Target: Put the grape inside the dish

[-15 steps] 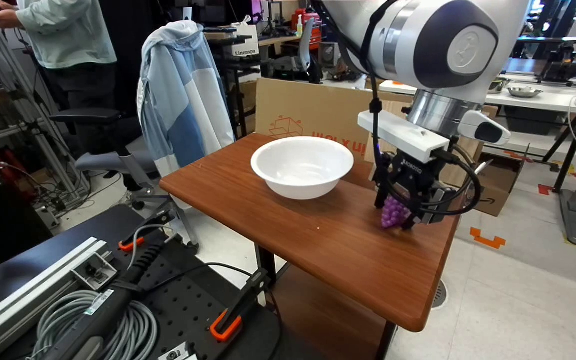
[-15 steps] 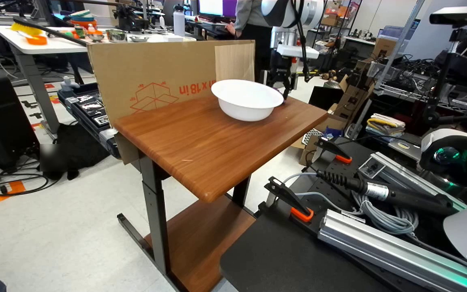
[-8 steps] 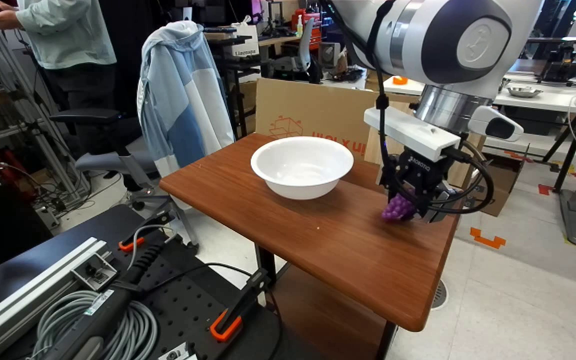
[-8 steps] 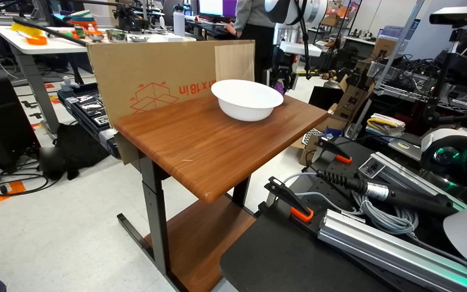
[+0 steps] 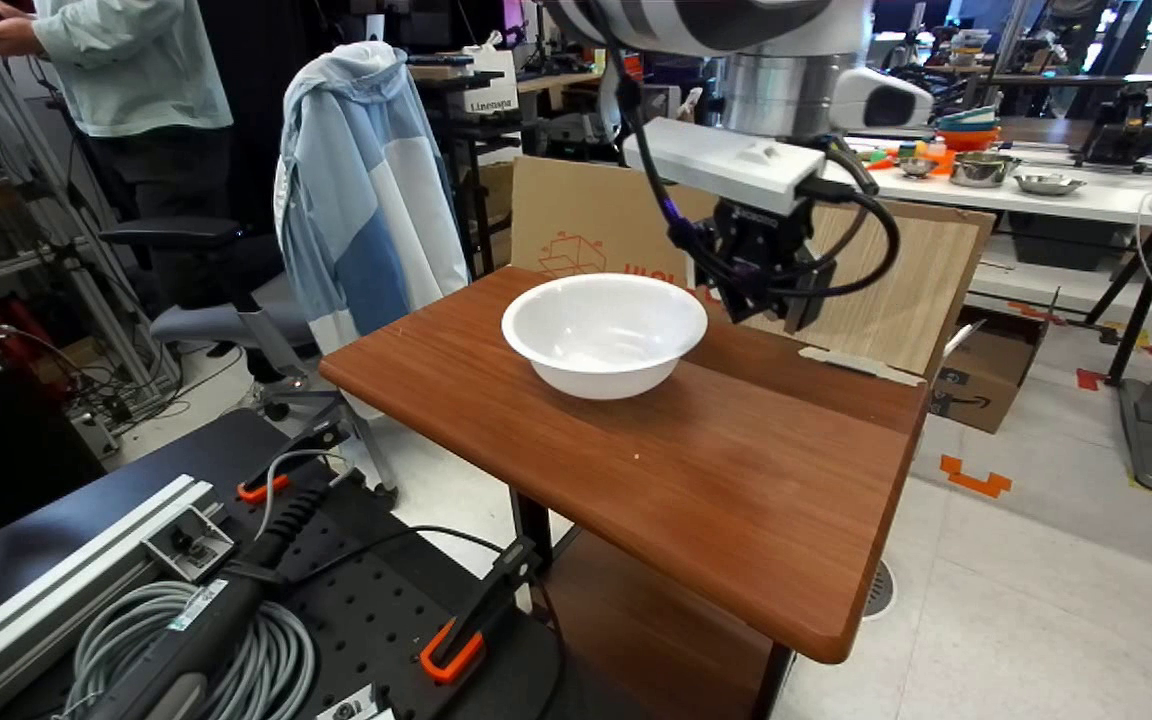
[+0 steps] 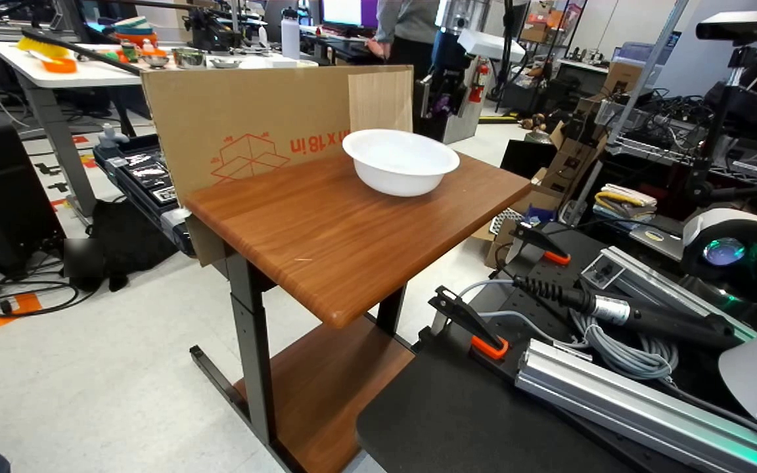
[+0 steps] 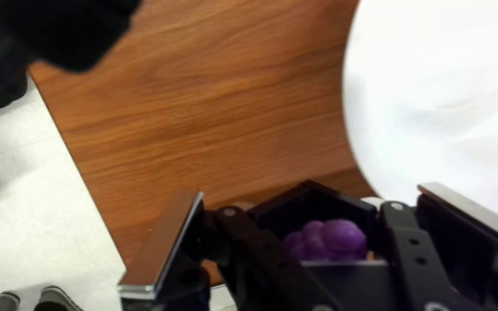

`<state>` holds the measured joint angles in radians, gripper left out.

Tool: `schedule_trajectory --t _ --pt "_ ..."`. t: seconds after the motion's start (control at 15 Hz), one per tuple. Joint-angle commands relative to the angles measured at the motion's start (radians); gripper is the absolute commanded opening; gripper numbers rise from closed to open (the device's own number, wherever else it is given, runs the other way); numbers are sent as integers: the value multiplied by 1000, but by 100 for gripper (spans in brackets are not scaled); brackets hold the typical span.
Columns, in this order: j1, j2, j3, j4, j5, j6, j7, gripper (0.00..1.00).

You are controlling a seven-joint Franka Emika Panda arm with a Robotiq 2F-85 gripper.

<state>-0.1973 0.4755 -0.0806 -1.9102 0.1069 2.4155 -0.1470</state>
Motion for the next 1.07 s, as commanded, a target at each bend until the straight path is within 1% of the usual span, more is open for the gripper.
schedule_trajectory --t 0.0,0.27,0.53,0.6,0.8,1.0 --pt "49 -140 35 -195 -19 82 -14 0" --pt "99 -160 61 -246 -23 75 -5 0" --pt "121 -127 71 -228 -23 45 1 0" --pt "123 -117 68 -223 -27 42 5 19" --pt "129 -103 58 -218 -53 38 18 40" --pt "120 -150 61 -264 -59 53 -3 63"
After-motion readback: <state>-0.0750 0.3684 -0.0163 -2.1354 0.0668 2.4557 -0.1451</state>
